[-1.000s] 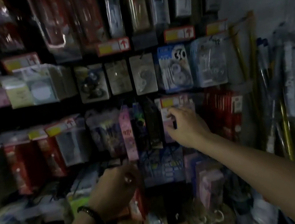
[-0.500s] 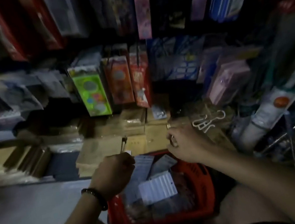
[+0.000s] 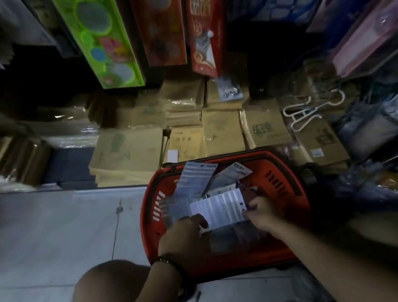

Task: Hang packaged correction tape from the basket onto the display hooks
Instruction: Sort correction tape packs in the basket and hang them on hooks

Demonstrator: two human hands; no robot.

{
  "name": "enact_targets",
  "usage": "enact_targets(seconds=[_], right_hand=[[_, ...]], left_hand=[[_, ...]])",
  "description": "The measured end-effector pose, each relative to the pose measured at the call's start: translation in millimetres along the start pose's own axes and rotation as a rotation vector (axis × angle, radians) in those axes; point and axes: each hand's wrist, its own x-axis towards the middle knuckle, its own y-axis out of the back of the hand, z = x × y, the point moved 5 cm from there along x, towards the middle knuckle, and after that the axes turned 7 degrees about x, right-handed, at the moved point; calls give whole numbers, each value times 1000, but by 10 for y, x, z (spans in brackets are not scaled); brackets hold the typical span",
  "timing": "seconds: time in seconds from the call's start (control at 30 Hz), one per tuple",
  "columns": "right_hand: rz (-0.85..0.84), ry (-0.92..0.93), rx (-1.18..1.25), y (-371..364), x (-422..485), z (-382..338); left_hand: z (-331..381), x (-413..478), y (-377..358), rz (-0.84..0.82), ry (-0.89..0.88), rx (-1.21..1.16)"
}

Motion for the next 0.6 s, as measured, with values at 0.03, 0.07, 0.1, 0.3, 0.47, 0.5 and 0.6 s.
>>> enact_targets(seconds=[0.03, 0.07, 0.1, 0.3, 0.47, 0.5, 0.6], right_hand=[[0, -35, 44, -50, 76, 66], [1, -61, 83, -111, 142, 125], [5, -76, 109, -172, 205, 176], [103, -119, 334, -427, 287, 338], [52, -140, 386, -540, 283, 317], [41, -139, 409, -523, 236, 242], [34, -128, 516, -428, 48, -37]], left_hand=[[0, 48, -27, -3, 3, 10], [3, 80, -54, -15, 9, 21], [-7, 113, -86, -26, 14, 28], [-34, 273, -160, -44, 51, 9], [-25, 310, -189, -70, 60, 20], [-27, 308, -194, -75, 63, 18], [-45, 280, -198, -54, 74, 15]])
